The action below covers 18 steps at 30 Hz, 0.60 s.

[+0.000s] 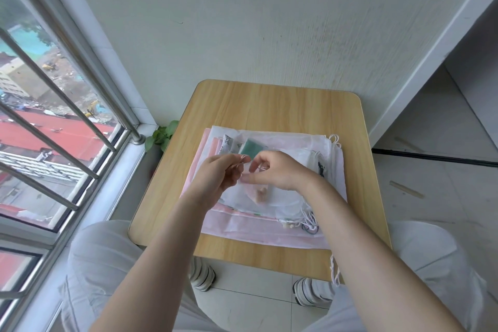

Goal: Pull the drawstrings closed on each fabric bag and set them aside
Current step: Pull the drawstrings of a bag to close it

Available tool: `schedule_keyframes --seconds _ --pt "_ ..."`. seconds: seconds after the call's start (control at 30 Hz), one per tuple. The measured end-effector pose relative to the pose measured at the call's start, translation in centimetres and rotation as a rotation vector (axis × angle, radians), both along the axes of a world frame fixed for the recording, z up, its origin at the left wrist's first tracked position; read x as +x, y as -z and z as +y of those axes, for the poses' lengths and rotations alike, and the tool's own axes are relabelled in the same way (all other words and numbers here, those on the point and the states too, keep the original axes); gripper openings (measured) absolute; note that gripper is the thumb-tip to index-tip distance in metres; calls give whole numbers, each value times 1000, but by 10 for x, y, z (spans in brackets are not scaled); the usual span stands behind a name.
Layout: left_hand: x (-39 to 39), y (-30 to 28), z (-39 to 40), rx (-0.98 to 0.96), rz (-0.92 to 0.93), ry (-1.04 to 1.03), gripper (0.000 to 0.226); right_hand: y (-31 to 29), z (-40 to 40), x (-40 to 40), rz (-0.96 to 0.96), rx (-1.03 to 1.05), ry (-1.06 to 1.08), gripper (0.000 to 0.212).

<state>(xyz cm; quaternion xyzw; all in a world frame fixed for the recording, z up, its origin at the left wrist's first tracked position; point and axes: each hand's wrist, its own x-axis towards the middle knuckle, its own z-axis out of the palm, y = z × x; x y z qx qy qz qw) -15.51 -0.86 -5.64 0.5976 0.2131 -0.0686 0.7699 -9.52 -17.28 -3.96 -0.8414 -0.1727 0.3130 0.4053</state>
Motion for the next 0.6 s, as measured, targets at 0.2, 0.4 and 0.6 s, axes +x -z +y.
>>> schedule_keyframes --seconds 0.2,0.4,0.6 --pt "5 -8 -9 -150 -117 -18 16 1 17 -10 -130 -174 -9 51" --pt "3 -7 -3 -237 -125 -49 25 8 14 -3 -687 -235 118 8" --pt "-13 11 11 286 75 -85 24 27 10 -5 -835 -203 -38 9"
